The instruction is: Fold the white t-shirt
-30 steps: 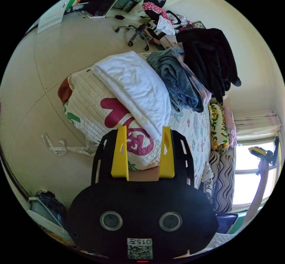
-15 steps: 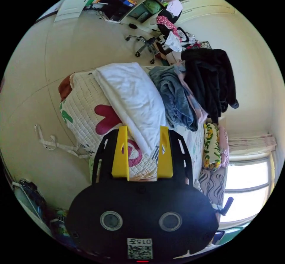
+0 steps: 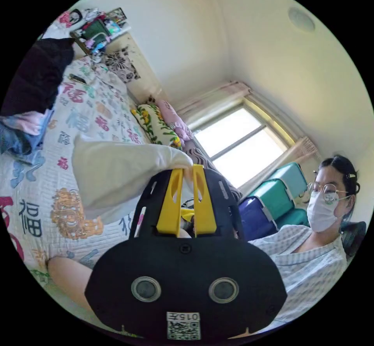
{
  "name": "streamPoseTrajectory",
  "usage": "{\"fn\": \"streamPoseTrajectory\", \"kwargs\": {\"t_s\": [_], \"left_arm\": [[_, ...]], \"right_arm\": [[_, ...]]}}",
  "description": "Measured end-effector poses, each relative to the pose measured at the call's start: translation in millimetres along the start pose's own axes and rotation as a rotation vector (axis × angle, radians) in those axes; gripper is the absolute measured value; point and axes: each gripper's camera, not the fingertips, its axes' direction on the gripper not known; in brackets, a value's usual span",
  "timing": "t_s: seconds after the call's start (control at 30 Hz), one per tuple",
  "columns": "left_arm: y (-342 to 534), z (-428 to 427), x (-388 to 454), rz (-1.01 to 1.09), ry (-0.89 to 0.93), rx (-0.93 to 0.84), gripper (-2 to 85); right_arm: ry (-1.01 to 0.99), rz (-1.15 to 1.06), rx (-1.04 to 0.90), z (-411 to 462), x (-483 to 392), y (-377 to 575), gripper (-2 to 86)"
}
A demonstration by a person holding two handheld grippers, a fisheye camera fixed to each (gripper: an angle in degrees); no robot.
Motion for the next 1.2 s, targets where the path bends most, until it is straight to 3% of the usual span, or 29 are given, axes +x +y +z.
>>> {"fn": "streamPoseTrajectory", "kwargs": {"t_s": [0.17, 0.33, 0.43, 0.57, 0.73, 0.87, 0.97, 1.0, 1.1, 1.2], "left_arm": [[-12.9, 111.3, 41.5, 0.063, 0.051, -0.147, 4.4], [-25.5, 169.1, 41.8, 0.017, 0.055, -0.133, 1.1], [-30.2, 184.4, 50.0, 0.04, 0.043, -0.055, -0.4], [-31.9, 215.9, 65.3, 0.109, -0.037, -0.107, 0.2], [18.2, 322.9, 87.3, 0.187, -0.145, -0.358, 15.3], [51.9, 394.1, 114.1, 0.25, -0.151, -0.334, 18.4], [51.5, 438.6, 135.9, 0.301, -0.372, -0.24, 20.1], [47.8, 449.2, 138.3, 0.305, -0.43, -0.206, 16.8], [39.5, 447.8, 142.0, 0.324, -0.329, -0.138, 2.8], [22.6, 438.2, 148.1, 0.409, -0.352, -0.131, 0.5]], "right_arm": [[0.26, -0.058, 0.107, -53.2, -19.4, -3.2, 1.9], [0.266, -0.033, 0.246, -155.7, -15.0, 8.0, 0.0], [0.359, -0.051, 0.238, -189.1, -18.5, 5.2, -0.2], [0.41, -0.062, 0.195, -206.0, -18.5, -1.2, -0.3], [0.415, -0.075, 0.205, -214.6, -26.5, -8.1, -0.4], [0.365, -0.071, 0.256, -226.2, -32.9, -15.8, -0.4], [0.35, -0.086, 0.27, -235.5, -39.9, -23.5, -0.4], [0.358, -0.094, 0.278, -240.9, -42.8, -25.6, -0.4], [0.41, -0.107, 0.303, -261.3, -45.0, -28.2, -0.4], [0.412, -0.084, 0.295, -287.0, -32.3, -31.5, -0.4]]}}
